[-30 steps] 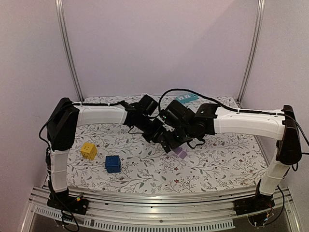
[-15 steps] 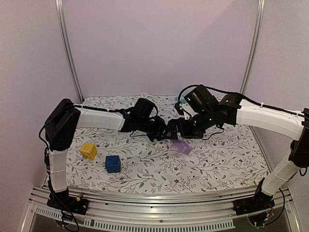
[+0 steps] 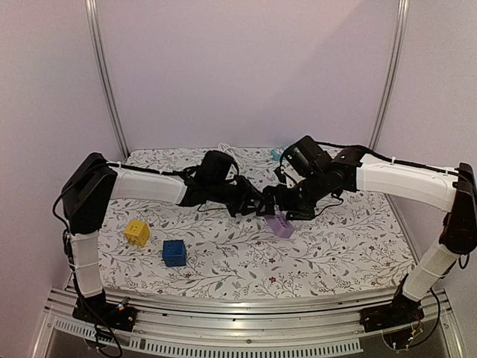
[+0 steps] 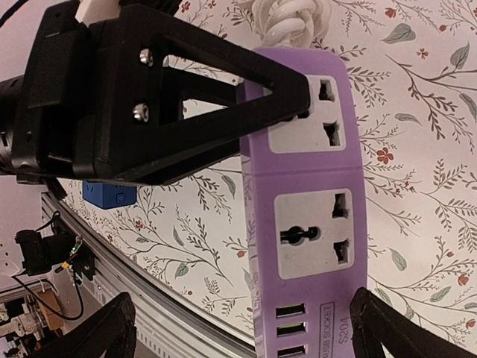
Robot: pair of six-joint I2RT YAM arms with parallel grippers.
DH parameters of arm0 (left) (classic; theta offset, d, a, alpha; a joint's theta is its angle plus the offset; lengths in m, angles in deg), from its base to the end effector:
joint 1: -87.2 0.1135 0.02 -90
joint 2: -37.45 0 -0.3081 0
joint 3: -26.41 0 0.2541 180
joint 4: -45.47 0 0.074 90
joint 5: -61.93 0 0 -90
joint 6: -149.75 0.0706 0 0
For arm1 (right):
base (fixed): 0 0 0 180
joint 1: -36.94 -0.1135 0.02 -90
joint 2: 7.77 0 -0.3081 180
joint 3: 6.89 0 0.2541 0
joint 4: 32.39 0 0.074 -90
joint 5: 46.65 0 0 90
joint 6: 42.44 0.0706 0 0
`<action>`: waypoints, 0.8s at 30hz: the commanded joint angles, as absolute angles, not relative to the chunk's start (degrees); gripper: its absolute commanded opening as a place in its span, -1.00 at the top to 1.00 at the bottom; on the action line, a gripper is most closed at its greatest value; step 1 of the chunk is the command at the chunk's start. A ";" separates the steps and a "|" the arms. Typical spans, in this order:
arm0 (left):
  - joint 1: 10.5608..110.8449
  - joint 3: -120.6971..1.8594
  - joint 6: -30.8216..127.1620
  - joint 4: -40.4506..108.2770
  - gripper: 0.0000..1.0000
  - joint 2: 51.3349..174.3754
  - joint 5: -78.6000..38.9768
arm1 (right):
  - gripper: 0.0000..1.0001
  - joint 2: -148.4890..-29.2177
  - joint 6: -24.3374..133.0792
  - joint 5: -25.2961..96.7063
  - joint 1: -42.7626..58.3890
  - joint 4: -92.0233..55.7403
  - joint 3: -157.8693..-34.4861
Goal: Insert the plug
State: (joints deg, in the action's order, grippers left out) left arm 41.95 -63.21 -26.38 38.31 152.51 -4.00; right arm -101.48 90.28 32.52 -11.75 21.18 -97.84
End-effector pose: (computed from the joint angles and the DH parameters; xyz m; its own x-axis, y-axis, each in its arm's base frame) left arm 0.3292 -0.3730 0.2088 -0.9139 -0.3720 0.1624 -0.3183 0.4087 -0.8554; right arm 0.2364 0.2891 0.2894 -0.9508 -0.0725 -0.3012 -0.2198 0.8430 0.4910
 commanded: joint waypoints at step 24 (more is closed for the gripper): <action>42.82 -60.02 -20.94 42.13 0.74 144.11 -0.40 | 0.21 -105.05 91.67 31.31 -10.65 20.90 -100.64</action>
